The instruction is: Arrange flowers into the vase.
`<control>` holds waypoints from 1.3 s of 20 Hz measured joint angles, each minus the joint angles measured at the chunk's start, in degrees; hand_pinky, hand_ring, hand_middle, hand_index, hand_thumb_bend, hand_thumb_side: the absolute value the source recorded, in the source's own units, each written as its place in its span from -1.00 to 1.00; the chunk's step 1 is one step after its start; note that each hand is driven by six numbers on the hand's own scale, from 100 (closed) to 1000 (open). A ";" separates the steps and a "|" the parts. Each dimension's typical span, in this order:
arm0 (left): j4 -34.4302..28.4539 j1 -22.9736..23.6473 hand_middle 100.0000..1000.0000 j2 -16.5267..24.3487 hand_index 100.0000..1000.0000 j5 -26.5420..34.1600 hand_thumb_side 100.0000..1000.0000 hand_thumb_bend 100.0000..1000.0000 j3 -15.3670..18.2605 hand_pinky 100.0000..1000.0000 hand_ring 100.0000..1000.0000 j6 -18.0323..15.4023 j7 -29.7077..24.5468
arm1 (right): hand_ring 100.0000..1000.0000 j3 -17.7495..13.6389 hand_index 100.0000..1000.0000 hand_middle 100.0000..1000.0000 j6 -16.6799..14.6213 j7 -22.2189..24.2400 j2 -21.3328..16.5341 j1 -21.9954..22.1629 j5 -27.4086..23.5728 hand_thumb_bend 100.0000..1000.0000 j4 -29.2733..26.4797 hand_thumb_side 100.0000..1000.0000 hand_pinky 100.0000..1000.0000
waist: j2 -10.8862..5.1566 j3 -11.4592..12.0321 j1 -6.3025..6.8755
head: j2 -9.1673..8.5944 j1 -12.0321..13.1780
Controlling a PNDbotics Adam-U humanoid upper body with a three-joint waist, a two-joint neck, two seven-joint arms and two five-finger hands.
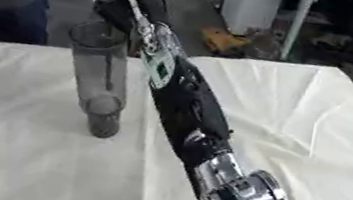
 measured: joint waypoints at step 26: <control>0.55 0.68 0.54 0.11 0.72 -0.34 0.88 1.00 0.28 0.74 0.29 -0.20 0.31 | -0.41 2.13 -0.37 -0.66 -2.45 2.22 -4.90 -0.15 -3.90 -0.51 -0.52 0.85 -0.49 | -0.80 -1.34 -0.70 | 0.09 0.87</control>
